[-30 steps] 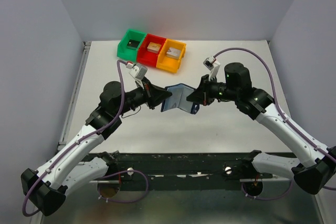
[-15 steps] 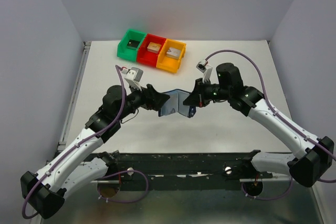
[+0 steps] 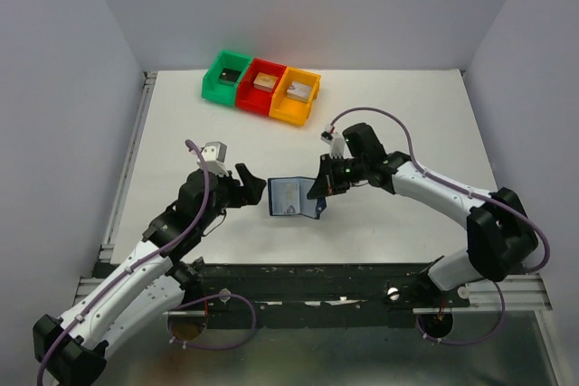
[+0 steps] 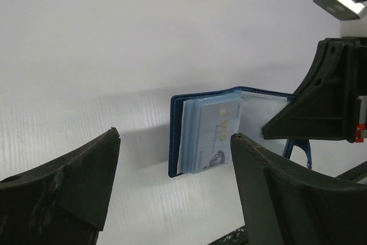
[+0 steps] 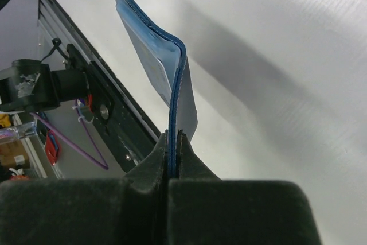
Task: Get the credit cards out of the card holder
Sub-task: Place the card holder at the center of the board.
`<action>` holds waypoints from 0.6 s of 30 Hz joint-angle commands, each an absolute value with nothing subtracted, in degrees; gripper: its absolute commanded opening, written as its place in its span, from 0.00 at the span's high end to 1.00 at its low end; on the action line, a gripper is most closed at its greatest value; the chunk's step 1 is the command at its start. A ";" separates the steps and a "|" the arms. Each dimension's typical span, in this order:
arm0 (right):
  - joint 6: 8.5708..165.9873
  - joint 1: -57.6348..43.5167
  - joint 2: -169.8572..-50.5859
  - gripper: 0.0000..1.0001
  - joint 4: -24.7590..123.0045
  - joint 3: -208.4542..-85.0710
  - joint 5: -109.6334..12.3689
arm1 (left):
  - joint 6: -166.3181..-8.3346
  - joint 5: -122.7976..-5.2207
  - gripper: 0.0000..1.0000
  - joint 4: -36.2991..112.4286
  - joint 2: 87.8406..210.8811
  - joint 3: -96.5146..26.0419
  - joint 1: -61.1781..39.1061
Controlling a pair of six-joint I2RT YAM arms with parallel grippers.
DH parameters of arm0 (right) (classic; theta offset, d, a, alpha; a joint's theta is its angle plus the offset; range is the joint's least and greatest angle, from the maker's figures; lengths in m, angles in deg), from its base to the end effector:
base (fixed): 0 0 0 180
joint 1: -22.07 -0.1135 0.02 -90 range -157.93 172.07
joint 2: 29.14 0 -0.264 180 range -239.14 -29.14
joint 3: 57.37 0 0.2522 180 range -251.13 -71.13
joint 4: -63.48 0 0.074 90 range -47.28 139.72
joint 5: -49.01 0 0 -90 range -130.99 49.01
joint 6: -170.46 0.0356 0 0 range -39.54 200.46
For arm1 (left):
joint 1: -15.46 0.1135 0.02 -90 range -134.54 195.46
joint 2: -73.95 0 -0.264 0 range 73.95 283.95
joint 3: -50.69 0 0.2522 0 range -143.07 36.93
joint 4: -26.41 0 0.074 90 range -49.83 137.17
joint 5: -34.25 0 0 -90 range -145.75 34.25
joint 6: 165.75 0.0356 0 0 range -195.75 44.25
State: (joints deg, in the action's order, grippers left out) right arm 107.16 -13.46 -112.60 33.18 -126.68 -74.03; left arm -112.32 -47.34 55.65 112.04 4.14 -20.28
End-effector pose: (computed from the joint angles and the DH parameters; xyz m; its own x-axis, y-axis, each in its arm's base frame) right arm 0.2399 0.1951 0.2414 -0.8703 -0.1587 -0.4662 -0.4621 0.5903 0.6619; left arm 0.1360 -0.0914 0.2747 -0.5094 -0.3596 -0.7818 0.2034 0.8325 -0.5154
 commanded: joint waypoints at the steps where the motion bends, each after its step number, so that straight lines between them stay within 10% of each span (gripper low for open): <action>1: 108.41 -13.26 -116.15 1.00 38.81 -124.75 -76.15 | -113.71 -53.27 0.13 47.49 112.97 7.66 -20.22; 18: 109.03 -12.30 -127.75 1.00 43.13 -123.78 -74.04 | -117.23 -65.50 0.33 24.44 130.01 14.08 -20.22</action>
State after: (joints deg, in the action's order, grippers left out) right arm 109.02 -12.96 -125.82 41.07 -124.38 -74.25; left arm -116.56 -62.51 30.93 125.64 14.52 -20.28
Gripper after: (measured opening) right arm 0.025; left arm 0.692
